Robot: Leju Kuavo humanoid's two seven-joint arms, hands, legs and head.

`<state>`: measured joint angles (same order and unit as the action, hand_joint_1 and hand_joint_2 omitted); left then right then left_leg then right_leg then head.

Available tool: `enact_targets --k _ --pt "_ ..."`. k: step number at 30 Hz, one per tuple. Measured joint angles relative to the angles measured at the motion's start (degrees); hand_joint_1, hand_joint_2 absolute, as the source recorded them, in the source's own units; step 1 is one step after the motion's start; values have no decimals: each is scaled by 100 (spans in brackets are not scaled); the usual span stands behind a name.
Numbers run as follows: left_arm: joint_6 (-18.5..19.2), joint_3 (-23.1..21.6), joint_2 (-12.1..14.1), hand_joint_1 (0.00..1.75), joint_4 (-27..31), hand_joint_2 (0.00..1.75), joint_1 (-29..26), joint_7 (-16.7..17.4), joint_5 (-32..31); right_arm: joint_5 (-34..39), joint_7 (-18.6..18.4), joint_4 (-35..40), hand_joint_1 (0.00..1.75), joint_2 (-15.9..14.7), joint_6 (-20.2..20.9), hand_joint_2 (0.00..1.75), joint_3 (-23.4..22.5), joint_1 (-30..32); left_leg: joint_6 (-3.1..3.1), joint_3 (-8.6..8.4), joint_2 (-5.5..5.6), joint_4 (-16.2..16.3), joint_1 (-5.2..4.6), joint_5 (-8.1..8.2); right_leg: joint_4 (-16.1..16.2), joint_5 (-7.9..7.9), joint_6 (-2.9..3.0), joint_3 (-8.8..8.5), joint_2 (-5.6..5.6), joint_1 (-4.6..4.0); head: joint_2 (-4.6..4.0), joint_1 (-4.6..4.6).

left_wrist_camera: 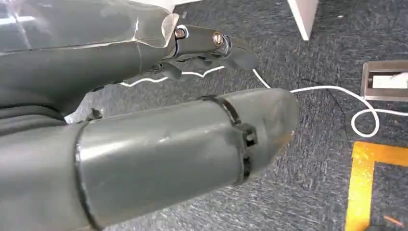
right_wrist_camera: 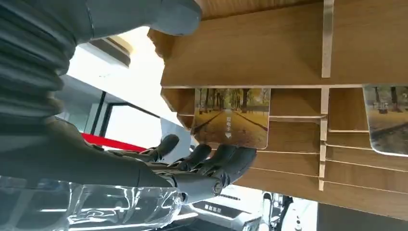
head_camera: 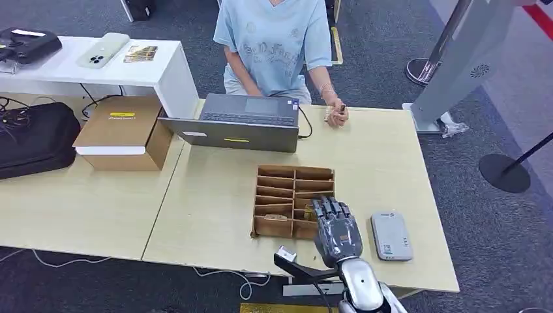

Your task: Pass the card to the sensor for recognition and then transmit it.

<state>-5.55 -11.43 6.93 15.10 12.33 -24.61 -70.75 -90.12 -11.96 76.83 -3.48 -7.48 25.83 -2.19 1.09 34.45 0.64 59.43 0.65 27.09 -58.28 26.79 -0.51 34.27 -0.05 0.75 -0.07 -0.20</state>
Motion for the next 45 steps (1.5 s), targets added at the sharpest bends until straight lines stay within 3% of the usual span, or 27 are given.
enact_targets --k 3,5,8,14,18,21,23,33,35,45 --pt "-11 201 -26 0 0 0 -33 0 192 0 -20 -30 63 0 -15 175 4 -20 0 1 0 0 0 0 0 0 0 0 0 0 0 -2" --pt "-11 350 -44 0 0 0 -48 0 385 0 -24 -57 99 0 -26 175 4 -44 0 1 0 0 0 0 0 0 0 0 0 0 0 -2" --pt "-11 616 -83 0 0 0 -69 -2 574 0 -26 -98 129 13 -35 175 4 -92 0 0 0 0 0 0 0 0 0 0 0 0 0 0" --pt "-4 968 -138 0 0 0 -127 -11 730 0 -66 -120 141 46 -85 175 7 -167 0 -1 0 0 0 0 0 0 0 0 -1 0 0 -2" --pt "2 1210 -173 0 0 0 -146 -17 889 0 -101 -120 140 46 -101 175 7 -181 0 -1 0 0 0 0 0 0 0 -1 0 0 0 -2" --pt "4 1375 -203 0 0 0 -165 -17 988 0 -103 -118 131 46 -116 175 7 -181 0 -2 0 0 0 0 1 0 0 -1 0 0 0 -2" --pt "11 1495 -225 0 0 0 -182 -15 1130 0 -107 -120 112 46 -120 175 7 -177 0 -2 0 0 0 0 1 0 0 -1 0 0 0 0" --pt "105 2229 -352 0 0 0 -240 -9 1713 0 -107 -120 96 46 -168 175 7 -157 0 -2 0 0 0 0 1 0 0 -1 1 0 0 0" --pt "109 2352 -372 0 0 0 -247 -9 1799 0 -109 -120 80 46 -173 175 7 -145 0 -2 -1 0 0 0 1 0 0 -1 1 0 0 -2" --pt "142 2844 -450 0 0 0 -311 -9 2107 0 -107 -122 59 46 -170 175 7 -81 0 -2 0 0 0 0 0 0 0 0 0 0 0 0"
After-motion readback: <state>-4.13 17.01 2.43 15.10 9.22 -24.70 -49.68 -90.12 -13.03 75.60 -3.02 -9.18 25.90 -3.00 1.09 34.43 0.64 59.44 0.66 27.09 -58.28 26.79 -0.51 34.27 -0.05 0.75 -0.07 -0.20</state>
